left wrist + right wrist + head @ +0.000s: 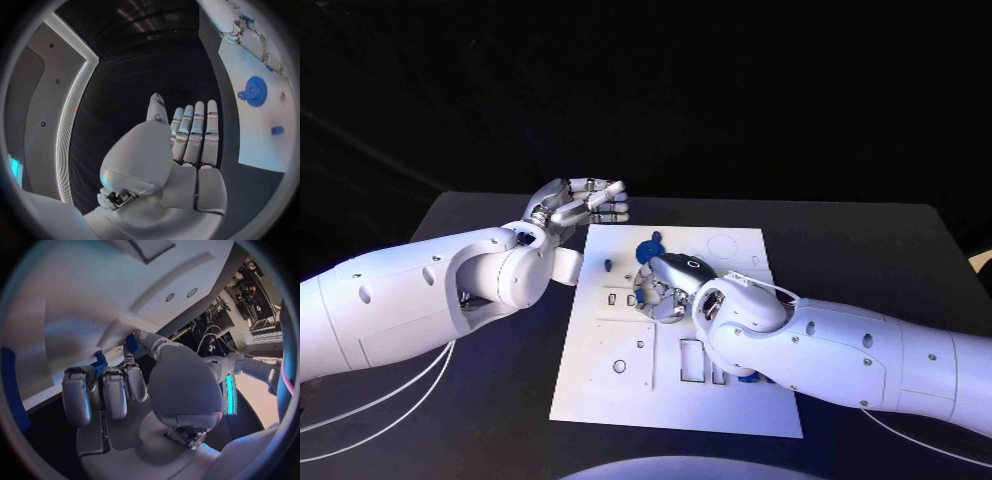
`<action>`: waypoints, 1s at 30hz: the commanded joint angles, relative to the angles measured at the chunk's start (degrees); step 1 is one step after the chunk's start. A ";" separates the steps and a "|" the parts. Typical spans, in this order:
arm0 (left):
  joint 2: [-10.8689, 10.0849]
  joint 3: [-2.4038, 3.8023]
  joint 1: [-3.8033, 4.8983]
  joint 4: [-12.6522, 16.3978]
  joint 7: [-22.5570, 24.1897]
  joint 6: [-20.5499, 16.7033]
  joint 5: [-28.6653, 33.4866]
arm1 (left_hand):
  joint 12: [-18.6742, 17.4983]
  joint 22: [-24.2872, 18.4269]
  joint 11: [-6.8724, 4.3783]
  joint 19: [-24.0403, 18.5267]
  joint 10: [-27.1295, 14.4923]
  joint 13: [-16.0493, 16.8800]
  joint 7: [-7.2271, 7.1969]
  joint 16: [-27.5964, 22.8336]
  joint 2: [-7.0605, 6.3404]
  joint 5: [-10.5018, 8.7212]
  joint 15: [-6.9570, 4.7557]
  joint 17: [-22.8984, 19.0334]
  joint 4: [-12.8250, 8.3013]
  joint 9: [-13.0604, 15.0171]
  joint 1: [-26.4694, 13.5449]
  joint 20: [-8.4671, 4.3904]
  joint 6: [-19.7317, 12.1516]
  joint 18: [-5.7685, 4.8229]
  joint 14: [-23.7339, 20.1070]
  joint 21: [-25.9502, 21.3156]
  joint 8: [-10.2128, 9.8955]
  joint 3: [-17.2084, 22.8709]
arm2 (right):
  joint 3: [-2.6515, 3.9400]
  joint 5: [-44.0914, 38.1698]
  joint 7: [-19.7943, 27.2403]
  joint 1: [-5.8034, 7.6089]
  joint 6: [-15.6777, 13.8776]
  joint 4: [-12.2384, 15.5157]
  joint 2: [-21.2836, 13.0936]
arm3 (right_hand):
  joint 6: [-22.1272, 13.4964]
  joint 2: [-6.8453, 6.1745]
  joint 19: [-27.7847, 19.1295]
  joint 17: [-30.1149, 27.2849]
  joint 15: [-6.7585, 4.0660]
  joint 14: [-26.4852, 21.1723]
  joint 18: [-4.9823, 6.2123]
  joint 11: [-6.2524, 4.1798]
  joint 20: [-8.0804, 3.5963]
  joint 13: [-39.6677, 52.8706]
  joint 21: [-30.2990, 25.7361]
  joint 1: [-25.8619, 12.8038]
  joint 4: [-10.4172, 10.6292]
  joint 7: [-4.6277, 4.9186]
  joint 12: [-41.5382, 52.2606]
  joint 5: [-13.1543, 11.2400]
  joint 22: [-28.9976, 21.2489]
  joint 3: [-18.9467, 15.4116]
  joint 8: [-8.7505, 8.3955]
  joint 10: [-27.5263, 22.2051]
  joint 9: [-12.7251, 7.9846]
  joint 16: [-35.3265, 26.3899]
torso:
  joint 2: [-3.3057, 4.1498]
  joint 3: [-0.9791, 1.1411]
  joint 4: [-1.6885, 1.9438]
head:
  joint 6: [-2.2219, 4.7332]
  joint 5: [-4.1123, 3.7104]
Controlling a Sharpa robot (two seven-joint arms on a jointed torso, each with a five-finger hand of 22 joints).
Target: Assemble the parts on the task board
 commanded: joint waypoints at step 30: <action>-0.02 0.04 0.07 -0.05 0.29 1.00 0.11 | -0.21 -0.19 -0.23 0.17 -0.34 0.10 1.10 -0.56 0.84 -0.40 0.02 0.33 -0.25 0.33 -0.13 0.39 -0.51 0.48 -0.59 -0.42 -0.24 -0.76 | -0.25 -0.45 -0.16 -0.24 1.04 -0.37 -0.03 | -1.44 -1.60 3.35 15.10 0.82 5.86 -0.17 0.41 0.69 4.05 -0.79 -1.10 0.52 0.46 -1.08 -1.38 12.92 -1.35 -1.09 -1.17 -0.62 0.23 | 0.02 -0.03 0.04 | -0.24 -0.05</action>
